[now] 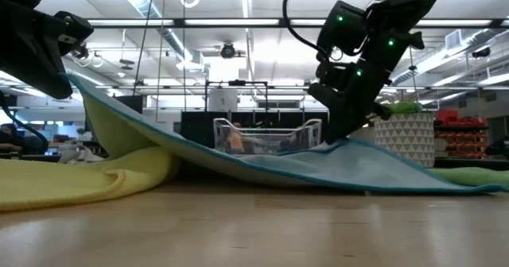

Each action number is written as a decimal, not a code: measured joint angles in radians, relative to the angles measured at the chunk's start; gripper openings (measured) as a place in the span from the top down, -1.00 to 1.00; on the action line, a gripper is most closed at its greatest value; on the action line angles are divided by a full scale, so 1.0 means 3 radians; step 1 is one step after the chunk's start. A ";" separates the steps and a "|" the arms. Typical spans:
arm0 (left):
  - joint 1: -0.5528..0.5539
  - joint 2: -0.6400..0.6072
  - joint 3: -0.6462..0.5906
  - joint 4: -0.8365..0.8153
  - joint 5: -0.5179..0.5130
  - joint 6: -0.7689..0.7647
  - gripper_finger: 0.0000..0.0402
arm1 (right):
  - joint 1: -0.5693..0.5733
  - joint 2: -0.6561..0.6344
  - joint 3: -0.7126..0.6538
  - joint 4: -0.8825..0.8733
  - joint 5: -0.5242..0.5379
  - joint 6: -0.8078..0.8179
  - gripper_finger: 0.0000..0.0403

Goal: Fold microfiber towels
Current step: Fold the blue microfiber towel

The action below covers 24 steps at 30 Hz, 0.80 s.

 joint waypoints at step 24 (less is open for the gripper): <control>0.0153 0.0047 0.0004 0.0119 0.0153 0.0159 0.54 | 0.1635 -0.1288 -0.0089 -0.1101 0.0309 0.0346 0.71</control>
